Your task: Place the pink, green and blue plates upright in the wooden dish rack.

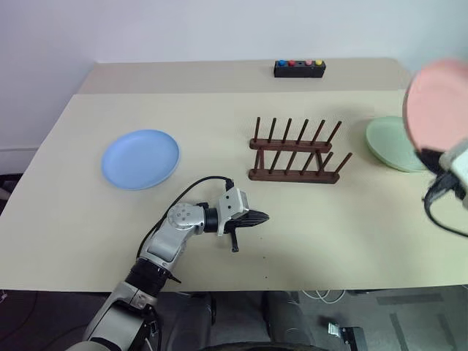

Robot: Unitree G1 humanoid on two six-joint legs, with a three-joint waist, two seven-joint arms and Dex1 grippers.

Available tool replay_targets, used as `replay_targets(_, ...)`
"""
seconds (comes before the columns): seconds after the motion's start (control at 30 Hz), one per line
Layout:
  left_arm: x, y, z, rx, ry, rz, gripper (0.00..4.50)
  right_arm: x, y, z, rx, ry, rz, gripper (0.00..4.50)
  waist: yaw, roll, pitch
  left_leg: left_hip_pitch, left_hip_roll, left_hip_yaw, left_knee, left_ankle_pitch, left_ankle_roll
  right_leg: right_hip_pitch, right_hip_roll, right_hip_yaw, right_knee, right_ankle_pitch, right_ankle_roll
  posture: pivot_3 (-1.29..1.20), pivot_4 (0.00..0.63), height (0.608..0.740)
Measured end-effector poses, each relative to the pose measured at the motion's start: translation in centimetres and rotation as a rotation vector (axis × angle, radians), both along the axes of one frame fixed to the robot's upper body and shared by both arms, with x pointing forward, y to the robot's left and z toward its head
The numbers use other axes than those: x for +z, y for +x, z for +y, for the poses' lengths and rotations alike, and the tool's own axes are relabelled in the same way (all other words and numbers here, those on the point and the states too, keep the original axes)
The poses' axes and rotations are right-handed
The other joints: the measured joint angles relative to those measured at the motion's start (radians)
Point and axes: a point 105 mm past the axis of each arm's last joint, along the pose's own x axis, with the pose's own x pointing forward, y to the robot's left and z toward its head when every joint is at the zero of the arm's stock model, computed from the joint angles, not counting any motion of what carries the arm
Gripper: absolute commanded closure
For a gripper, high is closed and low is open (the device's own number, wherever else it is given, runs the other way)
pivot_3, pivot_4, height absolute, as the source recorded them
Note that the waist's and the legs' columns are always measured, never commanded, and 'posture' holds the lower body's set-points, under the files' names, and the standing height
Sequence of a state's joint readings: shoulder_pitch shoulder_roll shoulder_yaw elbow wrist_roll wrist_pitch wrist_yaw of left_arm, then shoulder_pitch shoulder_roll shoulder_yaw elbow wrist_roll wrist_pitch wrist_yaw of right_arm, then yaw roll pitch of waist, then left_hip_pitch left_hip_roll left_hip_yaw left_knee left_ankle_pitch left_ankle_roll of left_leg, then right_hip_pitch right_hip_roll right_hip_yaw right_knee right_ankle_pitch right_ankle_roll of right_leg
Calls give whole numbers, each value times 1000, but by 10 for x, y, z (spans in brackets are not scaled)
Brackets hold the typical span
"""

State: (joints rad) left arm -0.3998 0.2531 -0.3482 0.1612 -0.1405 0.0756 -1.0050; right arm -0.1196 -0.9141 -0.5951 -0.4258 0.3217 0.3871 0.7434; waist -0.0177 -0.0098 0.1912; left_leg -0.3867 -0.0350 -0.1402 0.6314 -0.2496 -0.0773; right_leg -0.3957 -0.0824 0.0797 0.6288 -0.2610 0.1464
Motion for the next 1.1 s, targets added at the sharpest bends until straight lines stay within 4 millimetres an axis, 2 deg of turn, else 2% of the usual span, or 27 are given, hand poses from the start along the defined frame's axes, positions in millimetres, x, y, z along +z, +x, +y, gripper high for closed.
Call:
replay_targets(0.1, 2, 1, 1, 1, -7, -3, 4500, 21, 0, 28, 166, 132, -56, 4462, 5, -1, 1, -1, 0, -2, 0, 0, 0, 0, 0, -1, -1, 0, 0, 0, 150, 740)
replay_targets(0.23, 5, -1, 8, -5, -26, 4, 4500, 17, 5, 50, 351, 315, 13, 4462, 6, -1, 1, -3, -1, -1, 0, 0, 1, -1, -1, -1, -1, 0, 0, 0, 150, 740)
replay_targets(0.37, 5, -3, 11, 5, -33, 4, 4500, 17, 8, 62, 472, 442, 75, 4462, 6, -1, 1, -3, -1, -2, 0, 0, 1, -2, -1, -1, 0, 0, 0, 0, 150, 740)
replay_targets(0.63, 8, -7, 13, 12, -40, -3, 4500, 7, 13, 60, 592, 657, 203, 4462, 5, 0, 0, -3, -1, -1, 0, 0, 1, -2, -1, -1, 0, 0, 0, 0, 150, 740)
replay_targets(1.1, 14, -7, 20, 37, -58, -6, 4500, -8, 19, 52, 650, 754, 295, 4462, 4, 0, 0, -3, -1, -1, 0, 0, 1, -2, -1, -1, 0, 0, 0, 0, 150, 740)
